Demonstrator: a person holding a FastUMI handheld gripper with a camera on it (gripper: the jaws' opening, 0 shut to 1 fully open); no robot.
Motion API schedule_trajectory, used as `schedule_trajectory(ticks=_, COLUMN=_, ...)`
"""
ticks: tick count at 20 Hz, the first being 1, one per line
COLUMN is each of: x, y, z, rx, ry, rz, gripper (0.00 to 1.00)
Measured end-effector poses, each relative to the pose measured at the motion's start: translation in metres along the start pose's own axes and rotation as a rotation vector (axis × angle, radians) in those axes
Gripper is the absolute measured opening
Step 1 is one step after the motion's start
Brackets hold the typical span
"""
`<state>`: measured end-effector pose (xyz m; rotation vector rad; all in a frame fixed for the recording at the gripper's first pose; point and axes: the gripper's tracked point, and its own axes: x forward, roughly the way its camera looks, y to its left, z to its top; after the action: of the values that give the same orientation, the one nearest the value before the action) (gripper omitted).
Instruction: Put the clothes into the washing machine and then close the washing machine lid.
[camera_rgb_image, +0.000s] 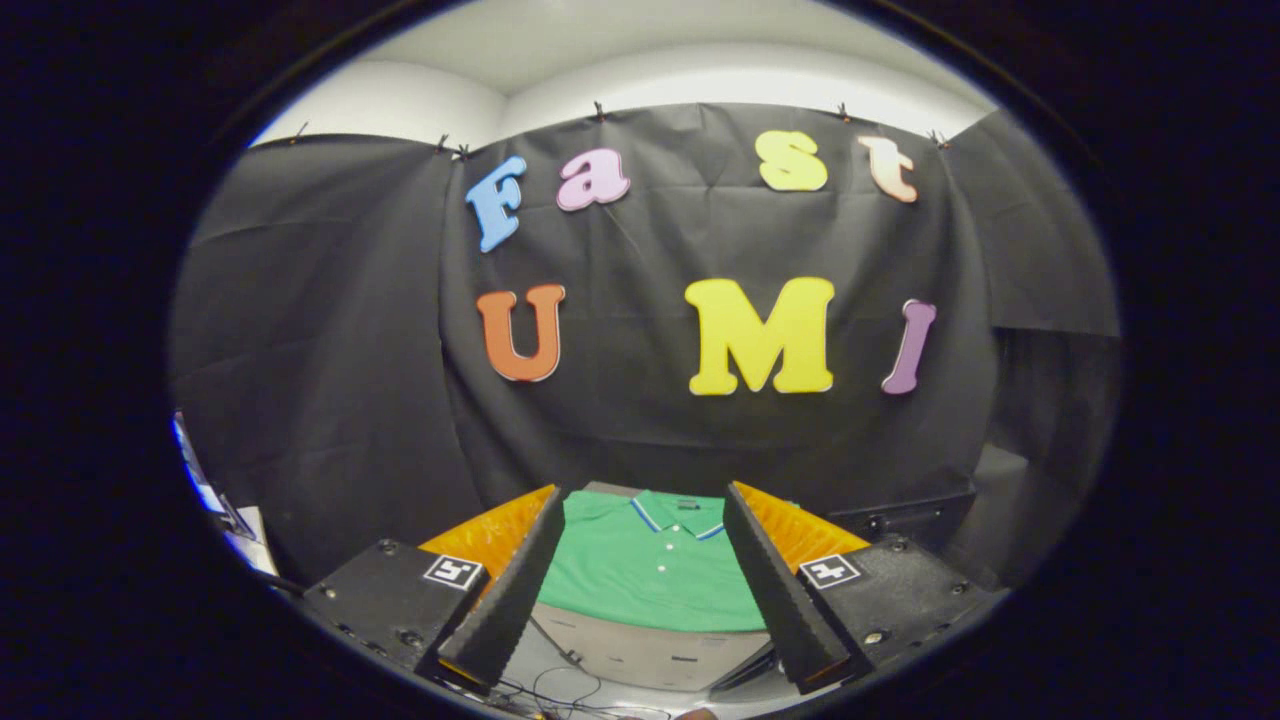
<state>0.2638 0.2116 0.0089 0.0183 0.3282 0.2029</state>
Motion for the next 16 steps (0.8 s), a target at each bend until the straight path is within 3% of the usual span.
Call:
schedule_trajectory(ticks=6, x=0.096, y=-0.006, z=-0.023, rx=-0.027, ry=0.251, rz=0.024, gripper=1.0)
schedule_trajectory(ticks=9, x=0.143, y=-0.018, z=-0.048, rx=-0.039, ry=0.4, rz=-0.012, gripper=1.0)
schedule_trajectory(ticks=16, x=0.195, y=-0.025, z=-0.115, rx=0.015, ry=0.776, rz=-0.035, gripper=1.0)
